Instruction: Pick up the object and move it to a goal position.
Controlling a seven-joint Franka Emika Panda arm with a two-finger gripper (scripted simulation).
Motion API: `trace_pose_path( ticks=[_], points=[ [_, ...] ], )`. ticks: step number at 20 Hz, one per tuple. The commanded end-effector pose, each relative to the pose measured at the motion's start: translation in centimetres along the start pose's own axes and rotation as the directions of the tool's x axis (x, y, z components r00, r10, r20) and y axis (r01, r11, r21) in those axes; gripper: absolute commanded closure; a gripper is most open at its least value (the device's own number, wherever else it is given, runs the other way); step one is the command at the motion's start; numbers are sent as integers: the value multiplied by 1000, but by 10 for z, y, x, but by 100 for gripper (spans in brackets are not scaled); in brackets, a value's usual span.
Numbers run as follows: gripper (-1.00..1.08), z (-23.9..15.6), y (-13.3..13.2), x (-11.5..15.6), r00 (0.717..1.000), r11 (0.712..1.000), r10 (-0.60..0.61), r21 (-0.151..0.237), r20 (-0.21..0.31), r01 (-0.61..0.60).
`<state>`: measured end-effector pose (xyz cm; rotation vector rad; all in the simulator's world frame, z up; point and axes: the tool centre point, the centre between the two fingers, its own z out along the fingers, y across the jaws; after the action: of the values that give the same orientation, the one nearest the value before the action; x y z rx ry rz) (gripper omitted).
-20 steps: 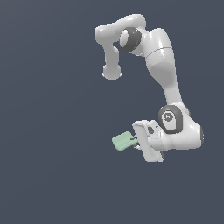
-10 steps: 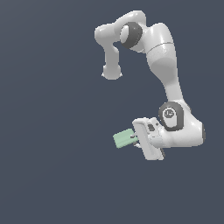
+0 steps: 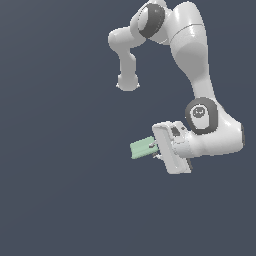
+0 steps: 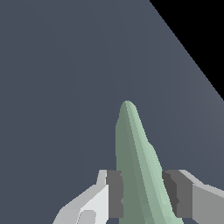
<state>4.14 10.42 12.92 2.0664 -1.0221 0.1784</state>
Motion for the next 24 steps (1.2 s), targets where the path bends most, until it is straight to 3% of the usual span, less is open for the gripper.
trace_pose_path(
  ticks=[1,24],
  points=[
    [108,-14,20,9,1000,1000,1,1,-1,-1],
    [108,-149,205,95,1000,1000,-2,4,4,2]
  ],
)
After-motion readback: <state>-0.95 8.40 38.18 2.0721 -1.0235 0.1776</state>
